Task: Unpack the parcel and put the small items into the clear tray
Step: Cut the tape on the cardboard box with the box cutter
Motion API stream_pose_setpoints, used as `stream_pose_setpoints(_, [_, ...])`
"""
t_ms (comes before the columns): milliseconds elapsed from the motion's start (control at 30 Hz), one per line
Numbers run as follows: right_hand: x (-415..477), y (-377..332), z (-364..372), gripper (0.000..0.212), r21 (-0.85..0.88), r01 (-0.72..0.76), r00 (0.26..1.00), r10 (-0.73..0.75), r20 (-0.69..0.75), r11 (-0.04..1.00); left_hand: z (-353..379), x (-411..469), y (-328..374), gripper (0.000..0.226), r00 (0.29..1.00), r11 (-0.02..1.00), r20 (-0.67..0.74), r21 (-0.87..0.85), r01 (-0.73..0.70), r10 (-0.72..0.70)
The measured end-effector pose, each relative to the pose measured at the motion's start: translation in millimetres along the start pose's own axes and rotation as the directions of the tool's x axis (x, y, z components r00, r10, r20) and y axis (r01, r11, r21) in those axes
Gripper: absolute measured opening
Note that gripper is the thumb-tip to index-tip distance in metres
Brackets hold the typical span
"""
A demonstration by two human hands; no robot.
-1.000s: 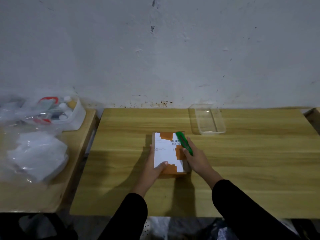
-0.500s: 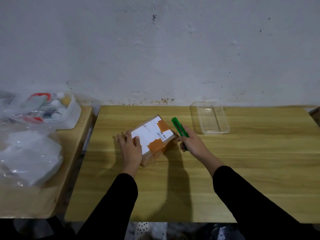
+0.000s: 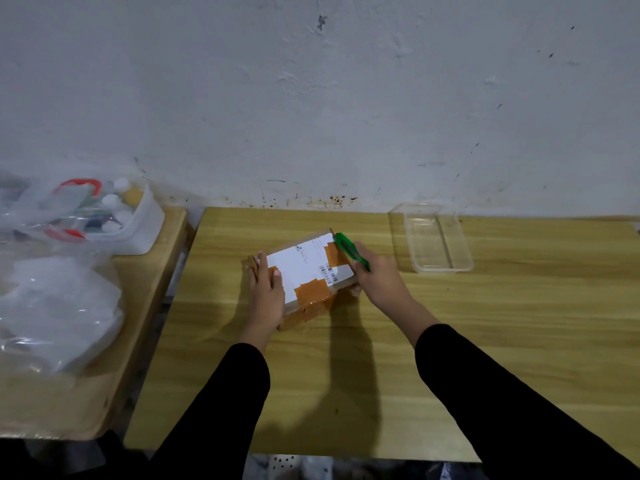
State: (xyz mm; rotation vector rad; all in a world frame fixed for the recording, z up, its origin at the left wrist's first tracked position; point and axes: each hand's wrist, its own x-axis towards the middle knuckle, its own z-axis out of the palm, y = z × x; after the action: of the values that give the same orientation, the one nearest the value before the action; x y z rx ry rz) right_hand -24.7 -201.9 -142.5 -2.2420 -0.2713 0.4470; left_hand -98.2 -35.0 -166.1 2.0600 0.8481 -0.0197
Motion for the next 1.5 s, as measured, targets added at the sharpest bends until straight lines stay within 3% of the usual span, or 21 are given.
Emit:
stream_pose_setpoints(300, [1,-12,-9,0.04,-0.007,-0.001,1.0,0.0,-0.007,1.0,8,5,-11,0.053,0.999,1.0,-0.043,-0.009,-0.024,0.024])
stream_pose_setpoints(567, [-3,-9,-15,0.051,-0.017,-0.069,0.983,0.071,0.167,0.997,10,7,-13,0.053,0.998,1.0,-0.059,0.007,-0.016,0.017])
stream_pose_setpoints(800, [-5,-8,-12,0.039,-0.065,0.012,1.0,-0.012,0.006,0.998,11,8,-14,0.053,0.998,1.0,-0.064,0.001,-0.018,0.018])
stream_pose_setpoints(1167, [7,-19,-23,0.032,-0.336,0.019,0.998,0.004,0.068,0.942,21,6,-15,0.051,0.988,0.999,-0.155,-0.042,0.012,-0.019])
stream_pose_setpoints(1500, [-44,4,-24,0.035,-0.244,-0.013,1.0,0.018,0.016,0.97,25,6,-13,0.05,0.977,0.997,-0.207,-0.073,0.031,-0.045])
